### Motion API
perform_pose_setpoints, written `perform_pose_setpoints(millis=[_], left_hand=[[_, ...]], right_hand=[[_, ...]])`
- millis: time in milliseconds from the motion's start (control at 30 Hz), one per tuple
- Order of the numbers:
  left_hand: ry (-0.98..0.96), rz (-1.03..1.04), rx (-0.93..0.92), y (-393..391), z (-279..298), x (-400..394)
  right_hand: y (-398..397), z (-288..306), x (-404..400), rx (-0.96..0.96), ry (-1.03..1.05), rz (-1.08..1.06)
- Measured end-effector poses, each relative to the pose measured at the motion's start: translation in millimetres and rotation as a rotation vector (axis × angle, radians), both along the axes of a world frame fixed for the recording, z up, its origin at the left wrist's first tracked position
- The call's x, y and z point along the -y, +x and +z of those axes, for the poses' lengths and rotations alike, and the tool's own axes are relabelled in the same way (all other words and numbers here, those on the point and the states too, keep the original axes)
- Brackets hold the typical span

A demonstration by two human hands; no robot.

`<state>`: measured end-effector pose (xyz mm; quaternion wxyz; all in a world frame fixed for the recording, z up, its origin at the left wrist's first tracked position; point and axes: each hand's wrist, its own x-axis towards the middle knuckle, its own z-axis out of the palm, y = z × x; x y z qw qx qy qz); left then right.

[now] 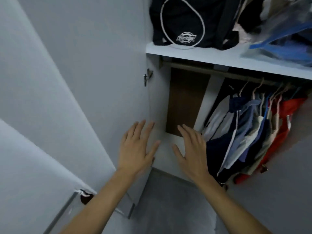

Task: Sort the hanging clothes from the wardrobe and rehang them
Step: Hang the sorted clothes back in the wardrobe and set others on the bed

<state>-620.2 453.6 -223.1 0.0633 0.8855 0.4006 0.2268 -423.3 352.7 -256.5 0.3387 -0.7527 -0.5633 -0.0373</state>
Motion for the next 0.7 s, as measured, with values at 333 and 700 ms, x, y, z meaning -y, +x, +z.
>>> perform_pose_setpoints(millis=[333,700], left_hand=[[-0.029,0.347,0.009,-165.1,-7.5,103.2],[-0.128,1.023,0.010,-349.0,-46.3,281.6]], right_hand=[[-145.8,-5.5,-4.9,-0.040,0.037,0.489],[-337.8,-28.7,53.2,-0.009,-0.072,1.029]])
